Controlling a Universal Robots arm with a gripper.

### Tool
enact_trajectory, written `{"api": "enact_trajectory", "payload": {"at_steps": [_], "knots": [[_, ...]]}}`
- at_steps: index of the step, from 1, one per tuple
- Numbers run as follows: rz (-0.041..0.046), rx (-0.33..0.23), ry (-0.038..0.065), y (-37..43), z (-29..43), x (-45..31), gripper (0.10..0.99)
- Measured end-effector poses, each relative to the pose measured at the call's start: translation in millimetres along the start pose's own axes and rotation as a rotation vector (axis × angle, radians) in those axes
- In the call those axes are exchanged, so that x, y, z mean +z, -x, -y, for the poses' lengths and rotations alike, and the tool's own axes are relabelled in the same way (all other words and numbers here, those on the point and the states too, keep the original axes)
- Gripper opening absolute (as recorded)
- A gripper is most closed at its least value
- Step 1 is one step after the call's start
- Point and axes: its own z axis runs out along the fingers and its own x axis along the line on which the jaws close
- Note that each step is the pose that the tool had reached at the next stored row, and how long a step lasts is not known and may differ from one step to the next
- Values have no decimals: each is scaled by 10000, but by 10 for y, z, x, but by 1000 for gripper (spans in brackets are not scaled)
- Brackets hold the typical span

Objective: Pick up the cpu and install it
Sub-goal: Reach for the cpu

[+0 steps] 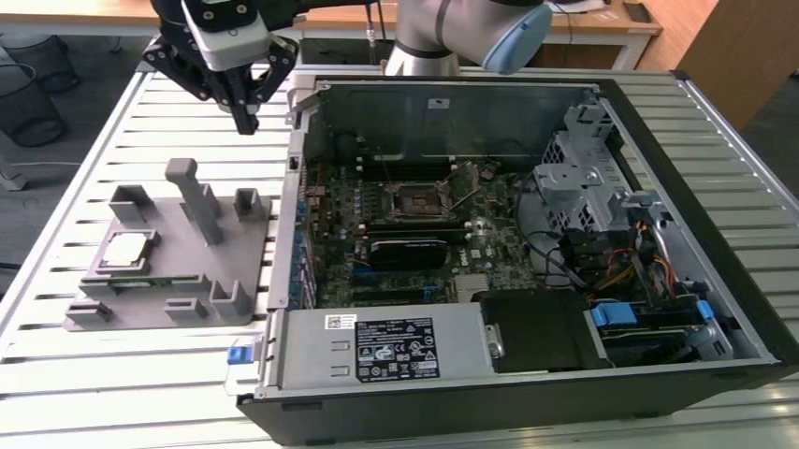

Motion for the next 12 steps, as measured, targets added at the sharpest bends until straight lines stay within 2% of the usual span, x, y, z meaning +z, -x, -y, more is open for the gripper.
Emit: {"api": "enact_trajectory", "payload": {"at_steps": [12], "knots": [[-5, 0, 0, -40, 3, 9, 106]]}}
